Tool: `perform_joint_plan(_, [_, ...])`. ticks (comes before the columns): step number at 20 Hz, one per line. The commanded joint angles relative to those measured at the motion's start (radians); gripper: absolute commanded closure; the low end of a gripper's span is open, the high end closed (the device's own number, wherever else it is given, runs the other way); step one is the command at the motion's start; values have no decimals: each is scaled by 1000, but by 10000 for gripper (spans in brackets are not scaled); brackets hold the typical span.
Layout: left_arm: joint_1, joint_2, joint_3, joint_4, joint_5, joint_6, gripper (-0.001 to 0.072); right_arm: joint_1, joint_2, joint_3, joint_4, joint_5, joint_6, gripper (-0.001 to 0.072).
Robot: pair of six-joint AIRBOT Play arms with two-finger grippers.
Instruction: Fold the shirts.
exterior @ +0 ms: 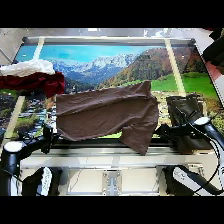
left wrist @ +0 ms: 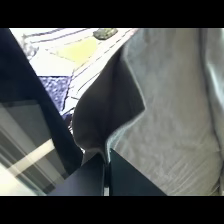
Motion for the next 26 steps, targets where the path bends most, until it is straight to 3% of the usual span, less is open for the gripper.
perform_joint_plan(1, [1, 18, 1, -7, 1, 17, 698, 0, -12, -49, 77, -74, -36, 275])
perform_joint_plan(5, [1, 18, 1, -8, 0, 34, 698, 64, -41, -49, 76, -122, -40, 347])
perform_joint_plan(7, [1, 18, 1, -8, 1, 39, 698, 105, -49, -49, 82, -133, -44, 508])
perform_joint_plan(11, [1, 18, 1, -8, 1, 65, 698, 156, -50, -48, 117, -143, -44, 525])
perform_joint_plan(12, [1, 18, 3, -8, 1, 76, 698, 155, -47, -47, 144, -122, -67, 640])
perform_joint_plan(13, [1, 18, 10, -7, 0, 101, 698, 155, -41, -39, 156, -85, -100, 697])
perform_joint_plan(16, [2, 31, 94, 48, -58, 215, 699, 154, 14, 21, 125, 83, -101, 697])
perform_joint_plan(19, [2, 54, 256, 253, -219, 250, 699, 154, 156, 74, 124, 248, -39, 697])
perform_joint_plan(20, [2, 62, 304, 280, -273, 324, 699, 154, 217, 88, 124, 273, -5, 697])
perform_joint_plan(21, [1, 66, 351, 282, -342, 435, 699, 154, 286, 107, 123, 290, 45, 698])
perform_joint_plan(22, [0, 66, 388, 286, -377, 463, 699, 154, 348, 129, 125, 297, 89, 698])
perform_joint_plan(26, [0, 14, 492, 285, -327, 464, 700, 156, 478, 269, 134, 184, 167, 701])
